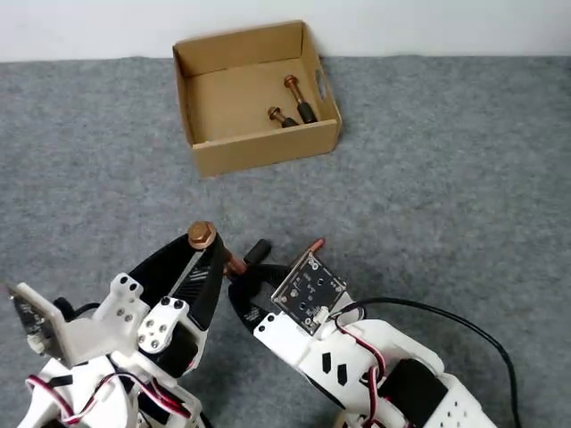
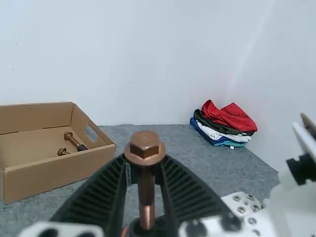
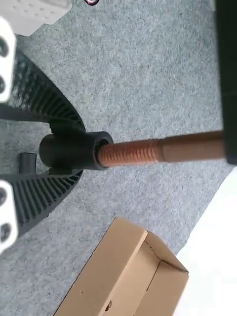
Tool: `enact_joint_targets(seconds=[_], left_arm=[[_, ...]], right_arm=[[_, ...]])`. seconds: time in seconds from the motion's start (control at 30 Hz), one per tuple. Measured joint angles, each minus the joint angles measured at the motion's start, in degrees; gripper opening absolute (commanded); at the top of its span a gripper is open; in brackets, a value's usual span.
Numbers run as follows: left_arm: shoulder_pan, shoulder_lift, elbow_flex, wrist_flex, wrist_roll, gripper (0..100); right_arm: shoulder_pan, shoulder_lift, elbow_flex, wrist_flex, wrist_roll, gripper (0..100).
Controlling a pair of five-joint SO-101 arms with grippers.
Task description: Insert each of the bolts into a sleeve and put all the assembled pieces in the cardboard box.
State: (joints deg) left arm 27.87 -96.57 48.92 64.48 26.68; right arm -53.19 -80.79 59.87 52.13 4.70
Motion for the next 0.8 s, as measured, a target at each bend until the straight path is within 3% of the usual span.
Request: enact_joint_targets(seconds=[0.8], left_arm=[[0.0, 0.09, -0.88, 1.76, 0.0, 0]], right_arm=[[1.76, 0.0, -1.05, 0.0, 2.9, 0.8]])
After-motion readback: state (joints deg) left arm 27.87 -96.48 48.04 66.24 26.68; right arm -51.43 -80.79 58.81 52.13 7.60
